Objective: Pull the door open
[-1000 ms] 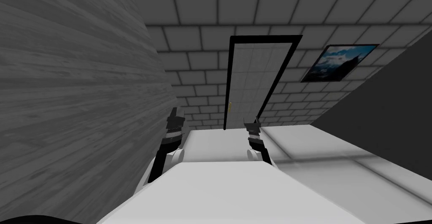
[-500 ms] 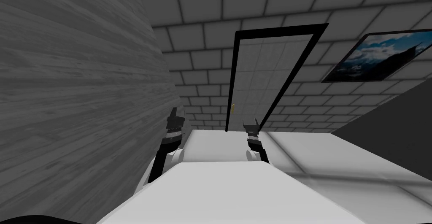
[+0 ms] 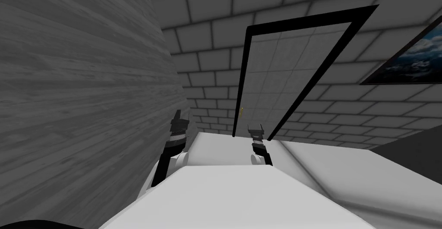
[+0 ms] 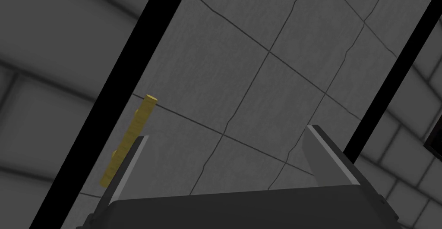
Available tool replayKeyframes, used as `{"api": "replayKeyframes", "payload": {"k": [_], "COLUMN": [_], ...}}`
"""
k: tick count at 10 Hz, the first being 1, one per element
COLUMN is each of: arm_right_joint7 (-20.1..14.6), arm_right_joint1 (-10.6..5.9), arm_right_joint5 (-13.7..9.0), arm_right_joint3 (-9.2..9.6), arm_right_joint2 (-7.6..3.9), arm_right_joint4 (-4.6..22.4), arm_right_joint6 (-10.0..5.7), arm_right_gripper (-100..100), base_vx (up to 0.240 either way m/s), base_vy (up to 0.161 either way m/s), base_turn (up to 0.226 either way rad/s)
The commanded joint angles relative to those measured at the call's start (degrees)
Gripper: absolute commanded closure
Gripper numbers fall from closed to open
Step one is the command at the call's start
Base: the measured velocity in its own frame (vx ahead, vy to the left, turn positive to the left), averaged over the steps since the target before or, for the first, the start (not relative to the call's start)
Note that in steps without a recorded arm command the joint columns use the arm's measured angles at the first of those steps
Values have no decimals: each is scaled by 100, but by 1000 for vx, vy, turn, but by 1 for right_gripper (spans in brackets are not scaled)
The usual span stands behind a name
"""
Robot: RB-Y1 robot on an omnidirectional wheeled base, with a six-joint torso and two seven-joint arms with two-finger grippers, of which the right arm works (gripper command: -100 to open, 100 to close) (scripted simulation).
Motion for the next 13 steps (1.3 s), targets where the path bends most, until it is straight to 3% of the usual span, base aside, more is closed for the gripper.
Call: {"api": "replayKeyframes", "payload": {"k": [1,7,8,13], "arm_right_joint7": [-193,-837,-837,-1337], "arm_right_joint1": [-42,-253,-253,-416], "arm_right_joint5": [-167,-745,-745,-1192], "arm_right_joint3": [30,149,149,242], "arm_right_joint2": [-24,-92,-92,-139], "arm_right_joint4": [188,983,983,1599], "arm_right_joint6": [-27,-185,-185,-307], "arm_right_gripper": [-100,-100,-100,-100], "base_vx": [75,74,45,56], "base_vy": [-55,-71,-49,-59], "base_turn": [158,149,63,132]}}
